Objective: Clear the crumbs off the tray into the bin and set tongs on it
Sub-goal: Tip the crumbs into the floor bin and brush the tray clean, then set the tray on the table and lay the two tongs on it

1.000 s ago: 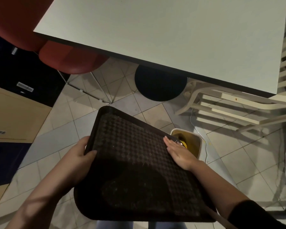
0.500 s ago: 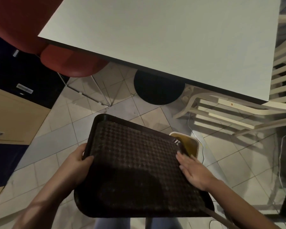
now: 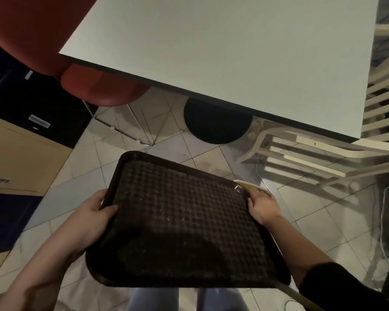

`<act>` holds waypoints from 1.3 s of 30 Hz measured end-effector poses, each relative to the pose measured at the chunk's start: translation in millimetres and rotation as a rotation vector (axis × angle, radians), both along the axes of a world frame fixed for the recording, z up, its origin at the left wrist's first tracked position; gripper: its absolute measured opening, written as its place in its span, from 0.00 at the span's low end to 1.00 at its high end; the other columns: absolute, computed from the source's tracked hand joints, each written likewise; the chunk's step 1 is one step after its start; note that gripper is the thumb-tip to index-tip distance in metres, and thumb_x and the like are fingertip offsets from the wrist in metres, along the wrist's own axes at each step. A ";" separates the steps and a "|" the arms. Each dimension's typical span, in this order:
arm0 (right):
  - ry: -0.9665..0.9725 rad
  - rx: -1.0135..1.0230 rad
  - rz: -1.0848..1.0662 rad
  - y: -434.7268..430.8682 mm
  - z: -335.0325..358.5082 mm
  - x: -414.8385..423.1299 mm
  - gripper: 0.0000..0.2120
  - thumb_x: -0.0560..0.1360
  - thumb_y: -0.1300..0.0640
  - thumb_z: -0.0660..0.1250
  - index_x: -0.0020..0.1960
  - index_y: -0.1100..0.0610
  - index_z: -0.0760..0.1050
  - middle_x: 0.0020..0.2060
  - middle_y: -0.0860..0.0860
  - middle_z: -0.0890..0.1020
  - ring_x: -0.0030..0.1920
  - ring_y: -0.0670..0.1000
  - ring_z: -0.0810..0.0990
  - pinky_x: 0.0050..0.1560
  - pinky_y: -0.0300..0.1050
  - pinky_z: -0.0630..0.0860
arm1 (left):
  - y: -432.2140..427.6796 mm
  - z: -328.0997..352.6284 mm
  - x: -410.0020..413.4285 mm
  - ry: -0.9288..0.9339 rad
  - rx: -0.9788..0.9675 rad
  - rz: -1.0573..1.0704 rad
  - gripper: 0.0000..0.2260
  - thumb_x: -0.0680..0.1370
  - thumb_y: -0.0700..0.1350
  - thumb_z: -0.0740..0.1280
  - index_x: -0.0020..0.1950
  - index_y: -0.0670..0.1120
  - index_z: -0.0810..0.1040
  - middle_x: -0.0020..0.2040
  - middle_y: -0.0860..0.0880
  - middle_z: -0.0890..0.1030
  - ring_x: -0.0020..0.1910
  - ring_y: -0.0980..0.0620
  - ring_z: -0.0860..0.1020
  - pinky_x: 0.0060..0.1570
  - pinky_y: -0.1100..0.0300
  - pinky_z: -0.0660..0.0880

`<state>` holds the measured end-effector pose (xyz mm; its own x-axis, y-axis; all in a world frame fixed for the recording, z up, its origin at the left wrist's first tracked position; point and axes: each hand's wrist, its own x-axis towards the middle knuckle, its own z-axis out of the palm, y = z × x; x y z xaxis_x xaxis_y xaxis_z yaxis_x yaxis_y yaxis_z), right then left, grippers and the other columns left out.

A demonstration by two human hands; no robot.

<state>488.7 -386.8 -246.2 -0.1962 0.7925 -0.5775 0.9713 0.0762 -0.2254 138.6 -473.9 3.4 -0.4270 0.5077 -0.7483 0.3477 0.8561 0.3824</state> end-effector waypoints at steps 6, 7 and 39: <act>0.200 0.191 -0.677 -2.5 46.7 5.2 0.09 0.75 0.53 0.66 0.42 0.57 0.80 0.37 0.55 0.83 0.39 0.56 0.80 0.36 0.44 0.72 | 9.8 21.1 -3.3 -0.029 0.217 -0.080 0.17 0.81 0.43 0.60 0.69 0.55 0.67 0.52 0.50 0.77 0.46 0.51 0.77 0.43 0.55 0.73; 0.249 0.246 -0.722 -4.8 57.3 6.2 0.09 0.74 0.52 0.67 0.39 0.56 0.79 0.35 0.53 0.82 0.37 0.54 0.80 0.33 0.42 0.71 | 10.9 26.9 -6.1 -0.034 0.248 -0.083 0.17 0.81 0.44 0.60 0.69 0.57 0.67 0.52 0.50 0.77 0.46 0.51 0.77 0.44 0.54 0.74; 0.449 0.614 -0.999 200.8 240.3 -73.7 0.06 0.74 0.58 0.65 0.44 0.59 0.80 0.38 0.56 0.81 0.41 0.57 0.78 0.43 0.48 0.72 | 308.1 39.9 -139.0 -0.077 0.462 -0.260 0.13 0.75 0.32 0.64 0.57 0.43 0.73 0.48 0.37 0.83 0.41 0.42 0.81 0.46 0.50 0.79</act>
